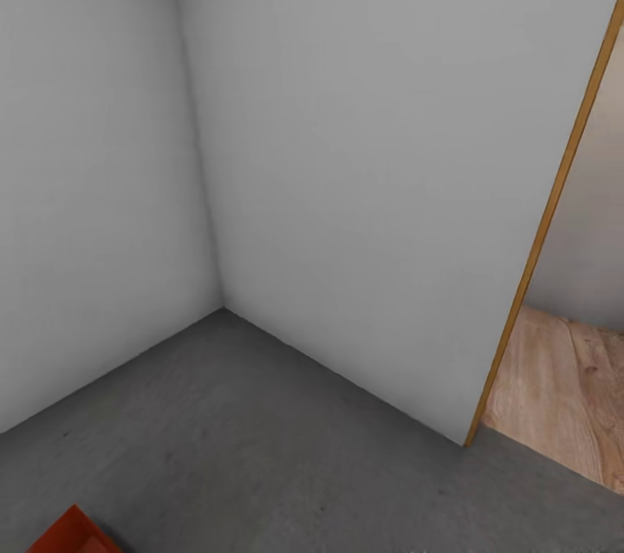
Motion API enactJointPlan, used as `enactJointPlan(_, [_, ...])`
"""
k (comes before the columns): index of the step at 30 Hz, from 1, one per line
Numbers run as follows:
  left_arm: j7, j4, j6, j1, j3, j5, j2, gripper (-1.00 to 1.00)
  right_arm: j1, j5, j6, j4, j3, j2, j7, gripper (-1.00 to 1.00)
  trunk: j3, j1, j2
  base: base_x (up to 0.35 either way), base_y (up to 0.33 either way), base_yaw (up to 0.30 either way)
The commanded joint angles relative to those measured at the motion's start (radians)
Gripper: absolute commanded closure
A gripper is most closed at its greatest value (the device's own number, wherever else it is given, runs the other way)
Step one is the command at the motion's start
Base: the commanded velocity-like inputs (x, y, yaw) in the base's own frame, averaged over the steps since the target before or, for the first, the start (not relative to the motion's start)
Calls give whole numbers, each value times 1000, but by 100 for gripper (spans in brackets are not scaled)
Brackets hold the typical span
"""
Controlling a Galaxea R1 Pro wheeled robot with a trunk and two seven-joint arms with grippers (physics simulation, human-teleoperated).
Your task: Move the two storage containers from the living room to the garage. In the garage, place one container on the floor and stack the other container on top of it (either order is fine).
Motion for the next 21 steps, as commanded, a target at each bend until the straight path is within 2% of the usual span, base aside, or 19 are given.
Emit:
enactJointPlan(1, [1, 0, 0, 0, -4, 10, 0, -100, -1, -10, -4, 3, 8, 1, 0, -100, 0, 0, -1, 0, 0, -212])
enactJointPlan(21, [1, -1, 0, 0, -4, 10, 0, -100, -1, -9, -5, 3, 8, 1, 0, -100, 12, 0, -1, 0, 0, -227])
